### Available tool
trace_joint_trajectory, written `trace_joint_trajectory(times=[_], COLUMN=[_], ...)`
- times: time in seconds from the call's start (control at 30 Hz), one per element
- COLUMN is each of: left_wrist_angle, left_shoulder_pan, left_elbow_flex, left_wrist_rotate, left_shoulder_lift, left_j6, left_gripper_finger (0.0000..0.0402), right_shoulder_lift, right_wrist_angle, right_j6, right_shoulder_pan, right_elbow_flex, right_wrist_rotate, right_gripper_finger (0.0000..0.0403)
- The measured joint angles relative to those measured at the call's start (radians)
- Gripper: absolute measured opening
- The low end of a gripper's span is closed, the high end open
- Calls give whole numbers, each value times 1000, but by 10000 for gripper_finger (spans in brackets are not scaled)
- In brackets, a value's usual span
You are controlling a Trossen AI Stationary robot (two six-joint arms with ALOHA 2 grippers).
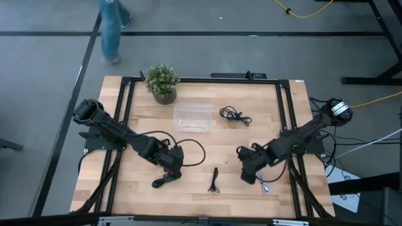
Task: Pick and place USB-C Cables
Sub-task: Put the left black charger cable into the transparent bin
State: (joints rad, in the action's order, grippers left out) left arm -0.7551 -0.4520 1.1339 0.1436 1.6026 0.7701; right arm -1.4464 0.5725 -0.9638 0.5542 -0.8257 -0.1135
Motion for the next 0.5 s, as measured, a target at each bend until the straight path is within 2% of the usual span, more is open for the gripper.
trace_joint_trajectory(times=[0.17, 0.37, 0.5], left_wrist_angle=[8, 39, 46], left_shoulder_pan=[-28, -24, -35], left_elbow_flex=[-2, 0, 0], left_wrist_rotate=[4, -36, -58], left_shoulder_lift=[53, 112, 129], left_j6=[3, -80, -46], left_gripper_finger=[93, 93, 93], right_shoulder_lift=[0, 0, 0], right_wrist_angle=[-11, -27, -37], right_j6=[-1, -1, -3], right_shoulder_pan=[50, 104, 130], right_elbow_flex=[0, 0, 0], right_wrist_rotate=[0, 0, 0], right_gripper_finger=[174, 174, 174])
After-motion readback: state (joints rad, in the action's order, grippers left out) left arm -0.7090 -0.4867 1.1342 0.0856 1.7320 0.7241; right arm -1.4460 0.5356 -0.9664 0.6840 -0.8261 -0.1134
